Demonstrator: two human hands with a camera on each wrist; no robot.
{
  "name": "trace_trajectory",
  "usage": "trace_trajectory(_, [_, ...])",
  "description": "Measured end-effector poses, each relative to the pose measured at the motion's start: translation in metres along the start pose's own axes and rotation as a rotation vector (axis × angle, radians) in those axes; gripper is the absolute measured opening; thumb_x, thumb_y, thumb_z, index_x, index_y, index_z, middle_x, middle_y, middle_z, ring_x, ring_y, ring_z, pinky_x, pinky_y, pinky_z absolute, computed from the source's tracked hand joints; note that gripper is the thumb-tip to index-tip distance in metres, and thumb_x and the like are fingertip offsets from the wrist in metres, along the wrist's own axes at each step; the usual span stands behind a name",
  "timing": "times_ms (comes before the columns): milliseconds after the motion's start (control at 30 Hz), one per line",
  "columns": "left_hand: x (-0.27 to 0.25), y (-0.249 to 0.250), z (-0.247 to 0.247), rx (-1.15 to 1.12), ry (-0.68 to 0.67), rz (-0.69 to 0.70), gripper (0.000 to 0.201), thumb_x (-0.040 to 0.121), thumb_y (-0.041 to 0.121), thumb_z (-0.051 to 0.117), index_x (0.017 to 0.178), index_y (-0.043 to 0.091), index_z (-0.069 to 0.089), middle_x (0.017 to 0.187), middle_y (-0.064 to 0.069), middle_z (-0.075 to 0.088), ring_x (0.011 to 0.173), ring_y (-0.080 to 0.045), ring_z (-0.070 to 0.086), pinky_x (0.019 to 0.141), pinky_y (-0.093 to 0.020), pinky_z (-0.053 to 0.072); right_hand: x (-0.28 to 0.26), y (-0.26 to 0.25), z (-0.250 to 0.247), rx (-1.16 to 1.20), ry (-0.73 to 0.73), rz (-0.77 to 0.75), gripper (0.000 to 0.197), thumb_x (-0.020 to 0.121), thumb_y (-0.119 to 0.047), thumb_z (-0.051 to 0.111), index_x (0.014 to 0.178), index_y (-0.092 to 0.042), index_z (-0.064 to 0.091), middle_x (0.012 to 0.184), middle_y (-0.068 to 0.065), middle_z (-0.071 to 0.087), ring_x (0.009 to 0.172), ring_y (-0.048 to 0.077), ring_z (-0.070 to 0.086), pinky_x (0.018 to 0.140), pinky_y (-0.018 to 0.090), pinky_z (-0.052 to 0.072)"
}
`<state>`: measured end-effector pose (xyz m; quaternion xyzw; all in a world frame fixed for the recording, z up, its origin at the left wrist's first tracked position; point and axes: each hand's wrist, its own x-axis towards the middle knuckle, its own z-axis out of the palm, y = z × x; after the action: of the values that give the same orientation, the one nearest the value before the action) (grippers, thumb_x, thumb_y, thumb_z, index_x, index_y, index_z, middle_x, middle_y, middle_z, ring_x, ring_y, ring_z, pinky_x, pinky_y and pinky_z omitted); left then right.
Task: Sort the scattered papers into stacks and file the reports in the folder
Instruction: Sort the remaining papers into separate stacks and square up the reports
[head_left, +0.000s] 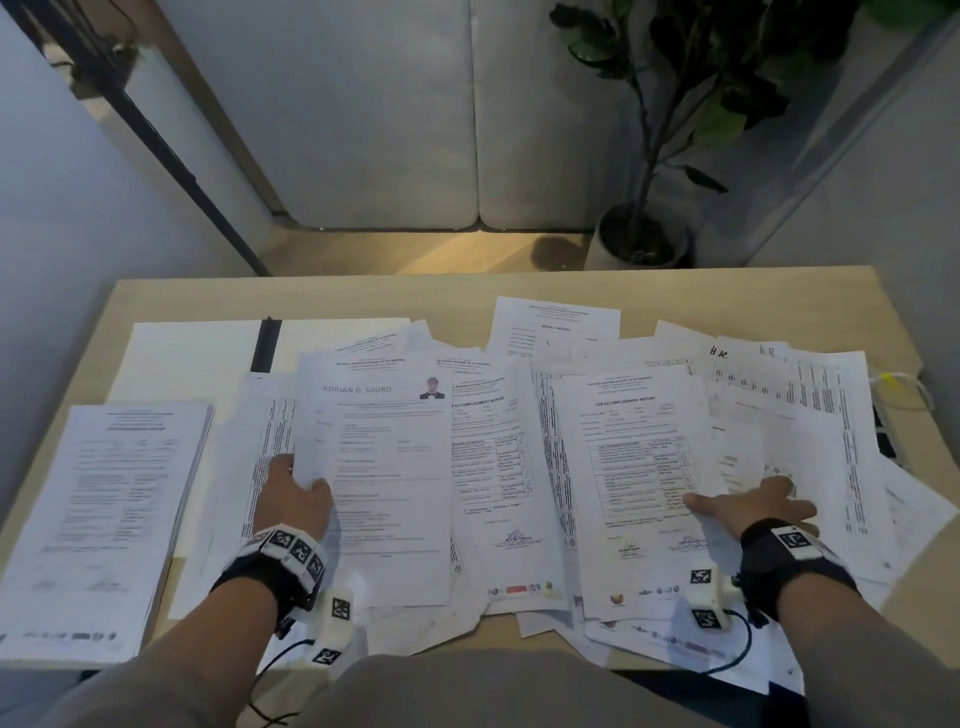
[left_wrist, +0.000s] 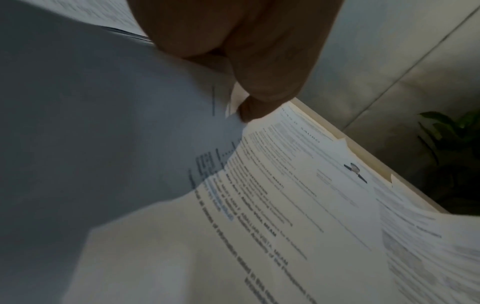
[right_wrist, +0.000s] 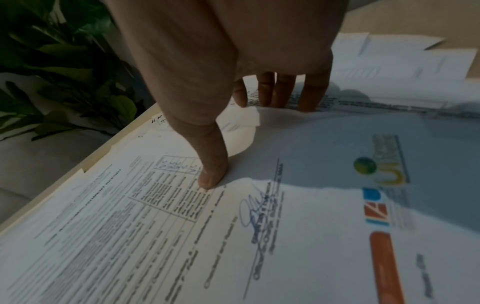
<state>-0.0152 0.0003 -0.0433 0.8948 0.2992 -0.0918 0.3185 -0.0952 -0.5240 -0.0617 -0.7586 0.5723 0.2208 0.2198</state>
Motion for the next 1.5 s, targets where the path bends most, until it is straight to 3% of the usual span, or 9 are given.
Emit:
trace_trajectory(167, [0.003,-0.001,-0.015,-0.110,-0.057,-0.025,0.027,0.097,0.013,0.062,0.123,0.009,0.059,0.110,-0.013,0.066,0.094,-0.027,0.059,0.085,-0.035,0.045,0.006,0.006,-0.009,0.196,-0.039,-0.032,0.119,0.067,-0.029,0.098,0.155,-0.004,0.022,0.156,0.028,0.034,0.138,0.050,0.044,0.106,0.057,0.044])
trace_trajectory(400, [0.021,-0.003,-0.053,-0.043,-0.024,0.095,0.026,0.100,0.017,0.061,0.125,0.010,0.064,0.112,-0.016,0.068,0.096,-0.033,0.060,0.086,-0.040,0.045,0.009,0.013,-0.022,0.299,-0.126,-0.288,0.045,0.087,-0.015,0.081,0.127,-0.002,0.067,0.126,0.019,0.070,0.106,0.035,0.066,0.101,0.047,0.052])
trace_trajectory(767, [0.035,-0.008,-0.097,-0.024,-0.063,0.132,0.054,0.101,0.016,0.063,0.152,0.007,0.047,0.150,-0.027,0.051,0.135,-0.049,0.049,0.110,-0.057,0.038,0.013,0.015,-0.126,0.643,-0.038,-0.526,0.041,0.095,-0.019,0.073,0.135,-0.010,0.065,0.126,0.015,0.070,0.113,0.034,0.064,0.098,0.046,0.047])
trace_trajectory(900, [0.030,0.002,-0.114,-0.188,-0.109,0.158,0.055,0.103,0.012,0.060,0.156,0.010,0.043,0.154,-0.017,0.049,0.141,-0.039,0.046,0.112,-0.049,0.035,0.047,0.027,-0.132,0.828,-0.074,-0.539,0.090,0.052,-0.063,0.091,0.128,-0.018,0.070,0.117,0.004,0.077,0.111,0.034,0.073,0.098,0.062,0.053])
trace_trajectory(967, [0.025,0.011,-0.116,-0.275,-0.134,0.153,0.053,0.104,0.008,0.058,0.154,0.011,0.043,0.147,-0.007,0.055,0.137,-0.030,0.050,0.111,-0.045,0.035,0.050,0.028,-0.128,0.863,-0.115,-0.548,0.103,0.041,-0.065,0.091,0.129,-0.017,0.069,0.116,0.000,0.078,0.106,0.029,0.075,0.088,0.052,0.060])
trace_trajectory(1133, [0.004,0.018,-0.102,-0.619,-0.295,-0.003,0.037,0.106,-0.006,0.040,0.133,0.017,0.055,0.099,0.008,0.079,0.078,-0.005,0.077,0.078,-0.038,0.062,0.012,0.006,-0.107,0.856,-0.309,-0.492,0.055,0.095,-0.017,0.071,0.148,-0.021,0.056,0.140,0.000,0.065,0.127,0.028,0.059,0.109,0.044,0.042])
trace_trajectory(1300, [0.007,0.002,-0.086,-0.666,-0.404,-0.101,0.040,0.105,-0.003,0.044,0.112,0.023,0.074,0.113,-0.005,0.077,0.089,-0.026,0.078,0.075,-0.048,0.063,0.001,-0.011,-0.079,0.906,-0.454,-0.450,0.049,0.099,-0.011,0.066,0.146,-0.023,0.058,0.136,-0.002,0.069,0.126,0.022,0.063,0.108,0.042,0.044])
trace_trajectory(1400, [0.002,-0.002,-0.068,-0.632,-0.426,-0.100,0.032,0.105,-0.004,0.045,0.114,0.018,0.065,0.094,0.000,0.081,0.085,-0.022,0.077,0.064,-0.036,0.062,-0.023,-0.033,-0.055,0.908,-0.560,-0.489,0.047,0.099,-0.003,0.062,0.144,-0.016,0.058,0.132,0.002,0.071,0.123,0.019,0.066,0.103,0.031,0.055])
trace_trajectory(1500, [0.000,-0.009,-0.049,-0.569,-0.469,-0.134,0.033,0.105,-0.005,0.046,0.131,0.011,0.058,0.112,-0.017,0.074,0.097,-0.033,0.072,0.077,-0.040,0.058,-0.052,-0.053,-0.022,0.819,-0.679,-0.524,0.045,0.097,0.000,0.064,0.140,-0.015,0.060,0.128,0.001,0.073,0.118,0.016,0.068,0.107,0.035,0.052])
